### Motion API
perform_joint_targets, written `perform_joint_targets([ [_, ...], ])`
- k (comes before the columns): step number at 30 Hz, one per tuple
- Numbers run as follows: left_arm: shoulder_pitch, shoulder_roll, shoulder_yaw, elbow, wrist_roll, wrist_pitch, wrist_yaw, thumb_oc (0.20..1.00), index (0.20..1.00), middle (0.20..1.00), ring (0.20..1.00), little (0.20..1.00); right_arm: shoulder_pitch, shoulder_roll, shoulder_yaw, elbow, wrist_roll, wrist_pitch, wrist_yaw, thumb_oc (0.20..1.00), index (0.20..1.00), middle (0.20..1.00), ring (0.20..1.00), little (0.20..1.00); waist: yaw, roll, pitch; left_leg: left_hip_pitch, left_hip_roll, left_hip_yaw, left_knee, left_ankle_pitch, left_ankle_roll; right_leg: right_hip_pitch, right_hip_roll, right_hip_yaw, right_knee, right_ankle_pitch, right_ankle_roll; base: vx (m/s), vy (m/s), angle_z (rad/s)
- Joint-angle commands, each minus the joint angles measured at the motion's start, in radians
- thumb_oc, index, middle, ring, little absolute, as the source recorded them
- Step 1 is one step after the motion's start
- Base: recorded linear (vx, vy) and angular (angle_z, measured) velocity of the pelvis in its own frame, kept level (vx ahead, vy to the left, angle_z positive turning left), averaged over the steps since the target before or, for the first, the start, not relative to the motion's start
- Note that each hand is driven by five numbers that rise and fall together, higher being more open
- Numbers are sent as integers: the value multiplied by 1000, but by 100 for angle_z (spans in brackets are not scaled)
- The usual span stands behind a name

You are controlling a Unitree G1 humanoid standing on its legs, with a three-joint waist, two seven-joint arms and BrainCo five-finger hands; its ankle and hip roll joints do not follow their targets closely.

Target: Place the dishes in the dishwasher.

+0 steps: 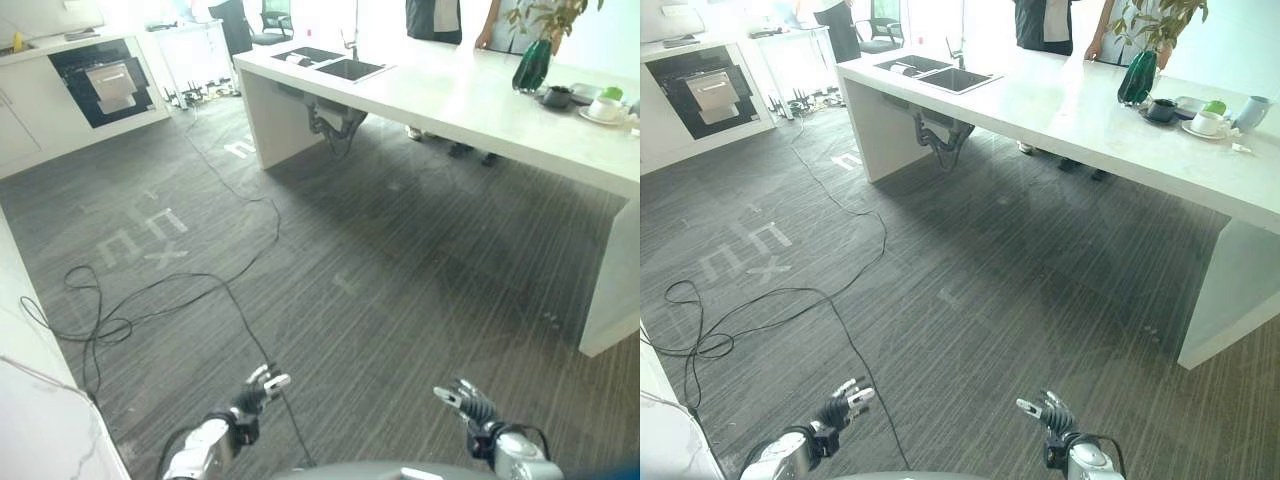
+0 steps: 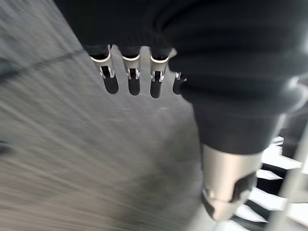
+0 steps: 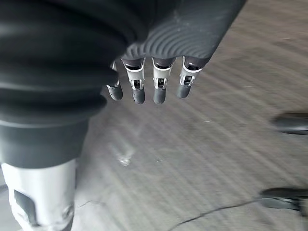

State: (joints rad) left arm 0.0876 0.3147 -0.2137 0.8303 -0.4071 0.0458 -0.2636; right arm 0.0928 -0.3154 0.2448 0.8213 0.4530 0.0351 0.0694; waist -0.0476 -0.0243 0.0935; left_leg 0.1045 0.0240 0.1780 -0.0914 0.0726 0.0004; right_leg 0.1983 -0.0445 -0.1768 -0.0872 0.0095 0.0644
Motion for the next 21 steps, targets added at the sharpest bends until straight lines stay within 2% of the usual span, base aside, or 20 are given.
perform_joint_targets([
  [1,-85,-4,-41,62,93,-20,-28,1000,1000,1000,1000,1000,-90,-2,8,18,13,-41,43,1000,1000,1000,1000,1000,4,24,23,62,-38,42,4,-99,20,-50,19,-39,35,3,13,0,0,0],
  [2,-86,-14,-52,108,87,-6,-31,1000,1000,1000,1000,1000,-95,5,8,65,-4,-42,56,1000,1000,1000,1000,1000,3,29,21,62,-40,41,4,-101,23,-50,19,-38,34,3,14,-1,29,-4],
  [4,-84,-40,-73,185,92,-55,-25,1000,1000,1000,1000,1000,-101,28,14,148,-23,-76,73,1000,1000,1000,1000,1000,4,32,19,64,-41,36,4,-102,26,-48,19,-36,32,4,15,7,16,-1],
  [13,-93,-57,-91,226,76,-54,19,1000,1000,1000,1000,1000,-108,39,30,186,-19,-120,75,1000,1000,1000,1000,1000,11,34,11,62,-45,27,4,-102,29,-47,17,-42,34,0,13,0,0,0],
  [16,-79,-81,-55,255,-98,-61,9,1000,1000,1000,1000,1000,-106,49,26,205,-11,-134,79,1000,1000,1000,1000,1000,18,33,10,60,-46,23,4,-103,30,-46,14,-48,31,2,13,0,0,0],
  [18,-74,-91,-27,245,-147,-55,19,1000,1000,1000,1000,1000,-101,58,18,211,9,-134,81,1000,1000,1000,1000,1000,24,30,8,60,-46,21,4,-102,30,-43,13,-54,29,4,14,0,0,0],
  [21,-80,-112,-6,263,-132,-51,73,1000,1000,1000,1000,1000,-98,79,4,247,61,-132,103,1000,1000,1000,1000,1000,29,23,7,61,-46,19,4,-101,29,-40,11,-61,29,5,13,16,-40,4],
])
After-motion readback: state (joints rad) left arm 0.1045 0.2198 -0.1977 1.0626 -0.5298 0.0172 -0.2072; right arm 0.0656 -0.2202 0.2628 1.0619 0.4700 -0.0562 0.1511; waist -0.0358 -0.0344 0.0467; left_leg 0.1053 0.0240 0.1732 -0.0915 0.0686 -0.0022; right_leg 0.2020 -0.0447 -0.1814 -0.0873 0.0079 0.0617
